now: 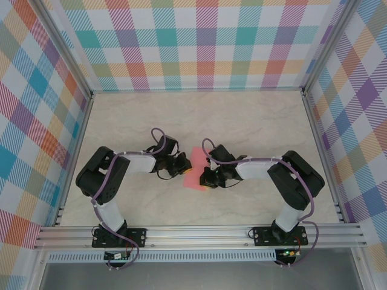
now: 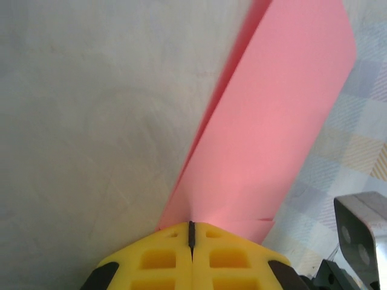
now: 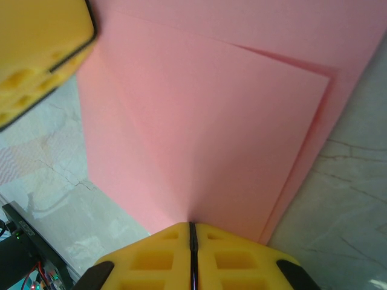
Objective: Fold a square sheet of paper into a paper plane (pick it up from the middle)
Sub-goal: Fold the triangle a second time at the center of the table.
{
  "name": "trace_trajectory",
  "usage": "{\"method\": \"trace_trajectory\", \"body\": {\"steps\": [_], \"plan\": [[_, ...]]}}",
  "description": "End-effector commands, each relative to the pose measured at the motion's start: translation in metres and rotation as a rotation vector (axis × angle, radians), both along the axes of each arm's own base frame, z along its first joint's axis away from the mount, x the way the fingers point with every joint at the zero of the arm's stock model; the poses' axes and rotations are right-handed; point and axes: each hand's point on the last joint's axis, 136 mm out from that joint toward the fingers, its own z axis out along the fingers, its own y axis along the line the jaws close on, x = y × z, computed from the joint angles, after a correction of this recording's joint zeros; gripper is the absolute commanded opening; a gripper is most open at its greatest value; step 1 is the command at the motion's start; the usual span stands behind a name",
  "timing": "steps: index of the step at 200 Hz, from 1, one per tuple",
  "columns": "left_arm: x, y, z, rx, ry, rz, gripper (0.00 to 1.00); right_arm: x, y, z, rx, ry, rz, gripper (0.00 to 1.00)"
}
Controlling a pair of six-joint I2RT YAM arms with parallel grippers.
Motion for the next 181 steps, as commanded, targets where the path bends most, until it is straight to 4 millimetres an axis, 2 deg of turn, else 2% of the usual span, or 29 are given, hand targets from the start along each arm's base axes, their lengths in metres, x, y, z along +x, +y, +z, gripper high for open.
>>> {"method": "trace_trajectory", "body": {"steps": [1,41,79,134,157,181], "plan": [[0.022,0.034,-0.018,0.115,-0.002,0.093,0.00,-0.032,-0.034,-0.036,-0.174,0.131,0.022,0.09],[0.031,0.037,-0.015,0.110,0.000,0.096,0.00,-0.031,-0.031,-0.035,-0.168,0.131,0.033,0.10],[0.031,0.041,-0.002,0.114,-0.022,0.088,0.00,-0.029,-0.029,-0.034,-0.163,0.130,0.033,0.10],[0.031,0.043,0.041,0.071,-0.099,0.084,0.03,-0.026,-0.026,-0.034,-0.159,0.127,0.031,0.10],[0.023,0.027,0.055,-0.005,-0.120,0.049,0.05,-0.025,-0.025,-0.033,-0.155,0.125,0.029,0.10],[0.009,0.004,0.058,-0.036,-0.122,-0.025,0.05,-0.024,-0.024,-0.032,-0.153,0.123,0.027,0.10]]}}
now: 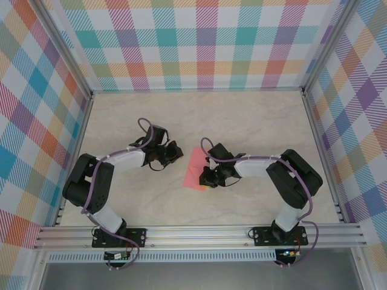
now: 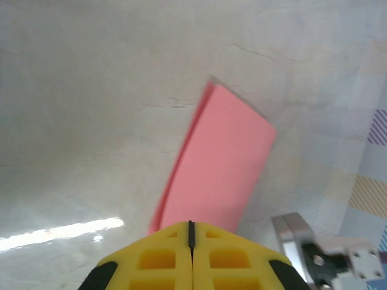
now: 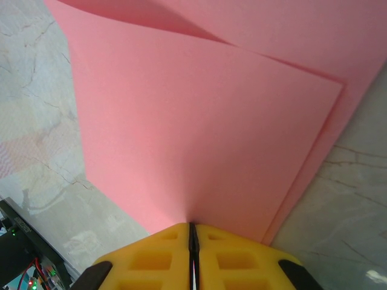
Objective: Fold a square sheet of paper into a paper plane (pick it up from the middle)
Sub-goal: Fold the triangle a second time at the center of the table.
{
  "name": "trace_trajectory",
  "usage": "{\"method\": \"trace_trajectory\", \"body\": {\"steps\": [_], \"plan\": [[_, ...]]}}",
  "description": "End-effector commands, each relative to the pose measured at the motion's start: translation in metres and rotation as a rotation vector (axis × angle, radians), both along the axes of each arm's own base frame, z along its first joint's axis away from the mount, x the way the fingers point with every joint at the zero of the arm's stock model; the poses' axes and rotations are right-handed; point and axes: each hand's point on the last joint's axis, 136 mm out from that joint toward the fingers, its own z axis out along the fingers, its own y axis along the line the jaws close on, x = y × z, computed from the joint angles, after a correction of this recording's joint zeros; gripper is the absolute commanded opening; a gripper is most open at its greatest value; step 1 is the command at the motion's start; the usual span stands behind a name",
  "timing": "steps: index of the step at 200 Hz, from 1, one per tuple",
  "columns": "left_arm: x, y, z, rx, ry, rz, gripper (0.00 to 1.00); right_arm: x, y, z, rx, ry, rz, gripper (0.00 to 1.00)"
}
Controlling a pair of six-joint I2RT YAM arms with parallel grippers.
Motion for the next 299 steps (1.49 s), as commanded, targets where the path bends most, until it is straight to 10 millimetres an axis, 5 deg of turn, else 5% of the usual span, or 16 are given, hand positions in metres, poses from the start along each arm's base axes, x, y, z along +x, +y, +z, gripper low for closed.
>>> {"method": "trace_trajectory", "body": {"steps": [1,89,132,174,204,258,299], "plan": [[-0.018,-0.022,0.004,-0.042,-0.001,-0.085,0.05,-0.025,-0.025,-0.032,-0.140,0.104,0.007,0.10],[-0.037,-0.053,-0.036,-0.094,0.078,-0.170,0.04,-0.016,-0.015,-0.021,-0.104,0.087,-0.011,0.12],[-0.044,-0.035,-0.067,0.005,0.125,-0.128,0.03,-0.013,-0.011,-0.016,-0.088,0.076,-0.013,0.12],[-0.057,-0.018,-0.098,0.101,0.201,-0.098,0.01,0.006,0.013,0.016,0.021,0.021,-0.020,0.14],[-0.060,-0.016,-0.101,0.104,0.212,-0.093,0.01,0.019,0.029,0.030,0.075,-0.001,-0.028,0.15],[-0.058,-0.017,-0.098,0.100,0.209,-0.089,0.01,0.027,0.039,0.001,0.052,0.044,-0.042,0.15],[-0.058,-0.015,-0.098,0.109,0.209,-0.077,0.01,0.012,0.017,-0.026,-0.043,0.078,-0.060,0.15]]}}
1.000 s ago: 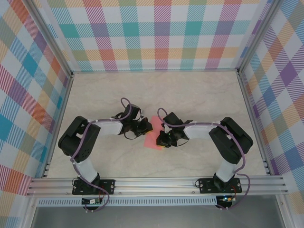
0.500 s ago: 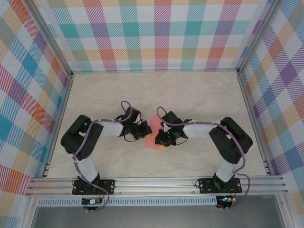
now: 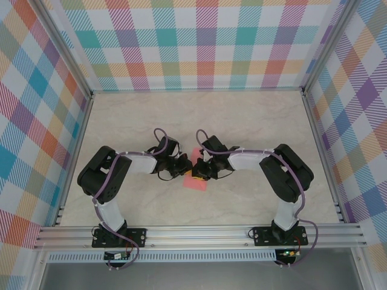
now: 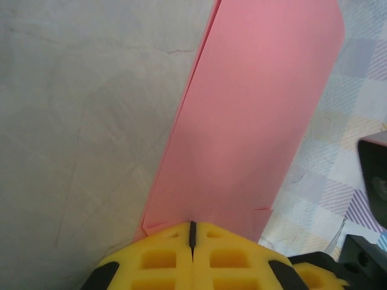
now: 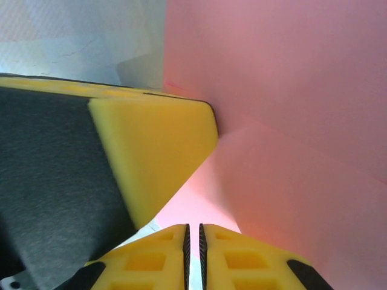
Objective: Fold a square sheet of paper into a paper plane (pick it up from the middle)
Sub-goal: Fold the triangle a second time at the center of the table.
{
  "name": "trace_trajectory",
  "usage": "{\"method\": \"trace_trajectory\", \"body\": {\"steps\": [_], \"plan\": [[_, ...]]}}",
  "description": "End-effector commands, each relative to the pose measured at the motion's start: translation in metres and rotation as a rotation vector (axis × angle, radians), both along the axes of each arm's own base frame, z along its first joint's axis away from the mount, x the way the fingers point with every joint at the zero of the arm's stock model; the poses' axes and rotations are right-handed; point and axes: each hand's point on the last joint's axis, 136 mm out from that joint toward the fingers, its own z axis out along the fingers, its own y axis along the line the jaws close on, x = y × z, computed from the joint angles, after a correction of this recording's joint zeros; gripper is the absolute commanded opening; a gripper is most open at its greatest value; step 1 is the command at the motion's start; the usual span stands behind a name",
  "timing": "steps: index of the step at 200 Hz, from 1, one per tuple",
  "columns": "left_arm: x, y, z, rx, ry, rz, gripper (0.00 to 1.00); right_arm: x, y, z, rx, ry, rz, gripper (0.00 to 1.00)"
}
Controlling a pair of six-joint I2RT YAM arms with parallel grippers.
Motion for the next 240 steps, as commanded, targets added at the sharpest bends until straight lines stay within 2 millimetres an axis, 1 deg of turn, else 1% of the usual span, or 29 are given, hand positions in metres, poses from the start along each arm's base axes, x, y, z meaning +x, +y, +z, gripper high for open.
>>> {"method": "trace_trajectory", "body": {"steps": [1,14,38,80,106,118,144,163,175,194,218,240], "plan": [[-0.018,0.025,-0.042,0.151,0.095,0.052,0.01,-0.017,-0.016,-0.038,-0.101,0.059,-0.015,0.15],[-0.019,0.027,-0.044,0.154,0.099,0.060,0.01,-0.023,-0.020,-0.042,-0.109,0.074,-0.007,0.15],[-0.020,0.028,-0.045,0.158,0.104,0.066,0.01,-0.033,-0.028,-0.042,-0.108,0.082,-0.001,0.15],[-0.020,0.032,-0.049,0.173,0.113,0.088,0.00,-0.045,-0.031,-0.026,-0.068,0.085,0.028,0.16],[-0.020,0.032,-0.051,0.171,0.116,0.091,0.00,-0.059,-0.034,-0.020,-0.031,0.103,0.049,0.17],[-0.021,0.032,-0.051,0.172,0.120,0.092,0.00,-0.065,-0.039,-0.020,-0.030,0.113,0.050,0.18],[-0.021,0.032,-0.052,0.173,0.121,0.092,0.00,-0.078,-0.056,-0.026,-0.070,0.123,0.044,0.18],[-0.022,0.032,-0.052,0.172,0.122,0.091,0.00,-0.082,-0.063,-0.026,-0.090,0.117,0.041,0.19],[-0.022,0.032,-0.052,0.168,0.122,0.089,0.00,-0.080,-0.064,-0.022,-0.095,0.105,0.038,0.19],[-0.023,0.029,-0.048,0.153,0.120,0.082,0.00,-0.069,-0.064,-0.010,-0.110,0.053,0.021,0.22],[-0.022,0.028,-0.039,0.141,0.105,0.079,0.01,-0.043,-0.072,0.004,-0.172,-0.024,-0.054,0.31],[-0.019,0.026,-0.028,0.126,0.086,0.079,0.02,-0.018,-0.073,0.010,-0.146,-0.031,-0.135,0.35]]}}
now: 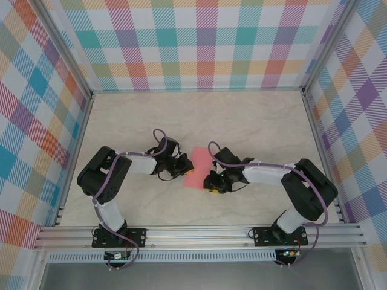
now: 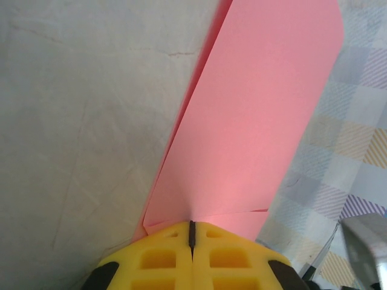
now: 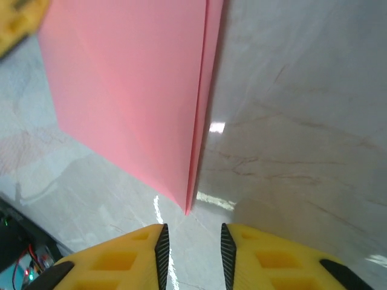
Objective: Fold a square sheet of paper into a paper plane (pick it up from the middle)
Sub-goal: Fold the triangle a second time at the center of the table.
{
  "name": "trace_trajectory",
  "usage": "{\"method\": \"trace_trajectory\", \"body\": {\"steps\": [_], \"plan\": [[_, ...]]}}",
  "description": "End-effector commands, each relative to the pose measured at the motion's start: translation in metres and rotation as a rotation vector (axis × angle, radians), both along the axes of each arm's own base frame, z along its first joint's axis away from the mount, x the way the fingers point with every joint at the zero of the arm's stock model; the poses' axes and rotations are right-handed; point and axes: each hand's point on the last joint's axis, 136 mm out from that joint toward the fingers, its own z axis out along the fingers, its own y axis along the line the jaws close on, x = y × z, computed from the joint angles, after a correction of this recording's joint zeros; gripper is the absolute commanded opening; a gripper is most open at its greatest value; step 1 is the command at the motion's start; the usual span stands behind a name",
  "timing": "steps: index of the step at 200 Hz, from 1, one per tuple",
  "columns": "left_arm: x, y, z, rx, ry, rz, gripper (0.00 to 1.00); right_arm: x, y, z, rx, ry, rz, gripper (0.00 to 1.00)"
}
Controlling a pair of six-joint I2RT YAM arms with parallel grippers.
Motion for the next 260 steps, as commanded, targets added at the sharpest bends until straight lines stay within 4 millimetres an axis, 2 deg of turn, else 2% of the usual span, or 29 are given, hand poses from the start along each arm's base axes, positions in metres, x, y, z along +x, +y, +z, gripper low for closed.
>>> {"method": "trace_trajectory", "body": {"steps": [1,38,72,141,174,260], "plan": [[-0.020,0.025,-0.028,0.136,0.085,0.049,0.02,0.028,-0.011,0.009,-0.037,-0.031,-0.098,0.35],[-0.014,0.020,-0.014,0.120,0.056,0.041,0.05,0.058,0.004,0.017,-0.007,-0.046,-0.128,0.38],[-0.011,0.016,-0.009,0.109,0.051,0.037,0.06,0.068,0.004,0.003,-0.052,-0.014,-0.163,0.40],[-0.012,0.016,-0.010,0.112,0.052,0.035,0.06,0.069,0.012,-0.011,-0.024,0.019,-0.169,0.37],[-0.012,0.017,-0.011,0.116,0.054,0.036,0.06,0.070,0.024,-0.006,0.059,0.012,-0.156,0.31],[-0.012,0.027,-0.017,0.169,0.068,0.071,0.06,0.072,0.025,-0.001,0.086,-0.012,-0.161,0.35]]}}
